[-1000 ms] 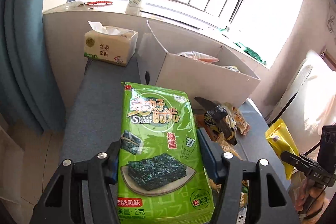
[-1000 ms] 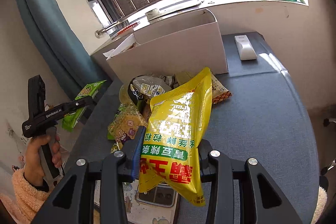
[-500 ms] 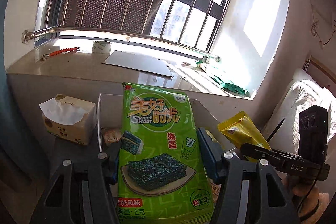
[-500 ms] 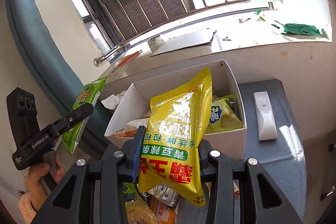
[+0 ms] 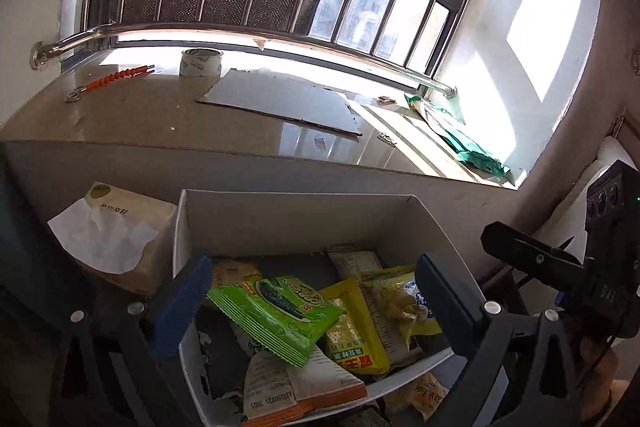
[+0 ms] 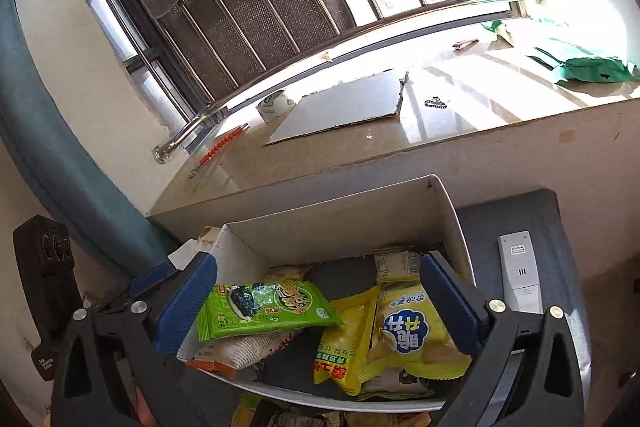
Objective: Organize snacks
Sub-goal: 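Drop the green seaweed pack into the box and open the left gripper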
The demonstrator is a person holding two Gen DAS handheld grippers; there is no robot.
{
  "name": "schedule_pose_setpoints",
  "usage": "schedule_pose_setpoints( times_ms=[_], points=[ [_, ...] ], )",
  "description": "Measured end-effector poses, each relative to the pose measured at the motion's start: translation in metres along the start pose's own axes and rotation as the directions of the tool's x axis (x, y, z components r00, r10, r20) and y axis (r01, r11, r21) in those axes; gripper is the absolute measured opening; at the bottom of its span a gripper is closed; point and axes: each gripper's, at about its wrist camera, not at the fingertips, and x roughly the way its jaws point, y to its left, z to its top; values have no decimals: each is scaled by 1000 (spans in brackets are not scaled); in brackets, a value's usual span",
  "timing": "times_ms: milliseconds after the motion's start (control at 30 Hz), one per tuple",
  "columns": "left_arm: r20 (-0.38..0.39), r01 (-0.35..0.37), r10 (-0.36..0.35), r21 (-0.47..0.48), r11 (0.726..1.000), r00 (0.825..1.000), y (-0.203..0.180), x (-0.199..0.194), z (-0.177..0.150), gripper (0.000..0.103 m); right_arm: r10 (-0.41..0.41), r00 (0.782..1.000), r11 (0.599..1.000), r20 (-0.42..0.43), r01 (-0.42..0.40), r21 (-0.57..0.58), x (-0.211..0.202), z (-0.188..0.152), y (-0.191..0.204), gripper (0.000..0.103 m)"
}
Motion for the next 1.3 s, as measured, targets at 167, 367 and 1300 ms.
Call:
schedule_pose_setpoints(
  times_ms=[167, 367, 1300],
  points=[
    [31, 32, -31, -17, 999, 999, 4, -18, -9, 103, -37, 999, 999, -8, 36, -32, -14, -5, 0, 103],
    [83, 88, -90, 21, 996, 992, -9, -60, -24, 103, -36, 998, 994, 57, 42, -105, -57, -23, 17, 103],
    [28, 152, -152, -14, 988, 988, 2, -165, -243, 103, -98, 995, 972, 15, 99, -214, -152, -250, 8, 103]
  ],
)
